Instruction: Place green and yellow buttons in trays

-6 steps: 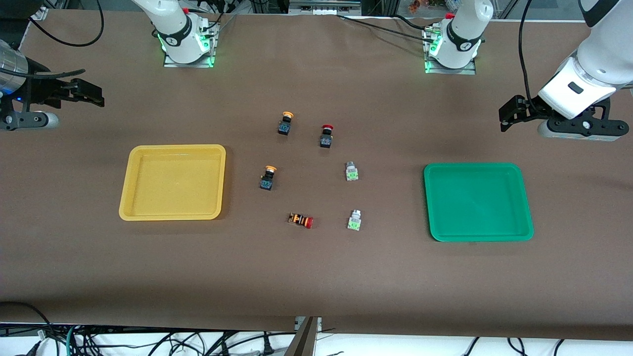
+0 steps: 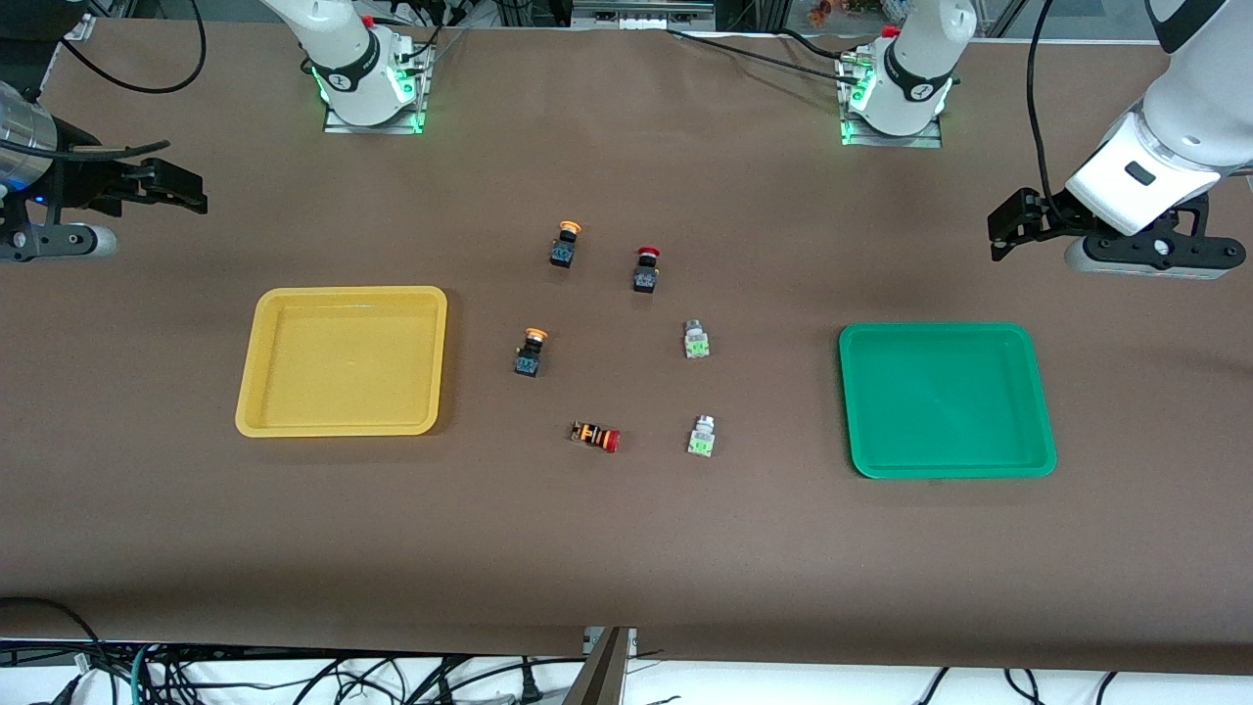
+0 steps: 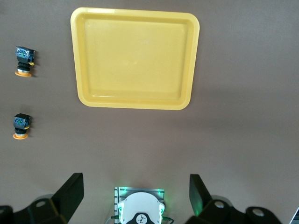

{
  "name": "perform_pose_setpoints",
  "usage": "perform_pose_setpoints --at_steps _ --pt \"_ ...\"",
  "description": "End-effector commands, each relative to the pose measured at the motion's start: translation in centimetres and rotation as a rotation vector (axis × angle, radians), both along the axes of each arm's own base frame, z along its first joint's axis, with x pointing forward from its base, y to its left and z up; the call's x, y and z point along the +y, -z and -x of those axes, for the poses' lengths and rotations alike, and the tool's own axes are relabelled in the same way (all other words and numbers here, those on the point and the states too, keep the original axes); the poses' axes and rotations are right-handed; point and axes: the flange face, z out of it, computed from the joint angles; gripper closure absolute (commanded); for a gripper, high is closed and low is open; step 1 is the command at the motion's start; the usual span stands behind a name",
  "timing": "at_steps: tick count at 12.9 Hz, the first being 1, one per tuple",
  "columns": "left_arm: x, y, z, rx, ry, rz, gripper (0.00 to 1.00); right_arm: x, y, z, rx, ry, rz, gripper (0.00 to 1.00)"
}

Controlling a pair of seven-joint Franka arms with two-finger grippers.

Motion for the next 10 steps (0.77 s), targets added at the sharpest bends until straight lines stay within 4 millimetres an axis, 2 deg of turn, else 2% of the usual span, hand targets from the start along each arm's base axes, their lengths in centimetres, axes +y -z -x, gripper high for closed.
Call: perform_pose_setpoints --at_steps 1,3,4,6,8,10 --pt "0.0 -0.6 -0.3 -0.009 0.019 0.008 0.0 1.9 2.3 -1.5 0.028 -0.026 0.011 0.0" --pt "-0.1 -0.6 -0.3 -0.009 0.021 0.008 0.0 2.5 5.4 -3.0 0.062 -0.041 0.0 0.0" --pt "-0.1 -0.6 -0.3 -0.009 0.021 0.008 0.0 4.3 7.0 -3.6 0.067 -0.055 -0.006 0.0" --pt "-0.1 -0.5 -0.3 -0.007 0.021 0.008 0.0 10.0 10.8 -4.9 0.054 -0.134 -0.003 0.0" --pt "-0.1 -0.5 -0.3 -0.007 0.021 0.008 0.0 13.4 15.9 -6.7 0.028 -0.088 0.008 0.0" --pt "-0.1 -0.5 -0.3 -0.006 0.021 0.008 0.0 18.7 20.9 -7.6 -0.019 -0.06 0.015 0.0"
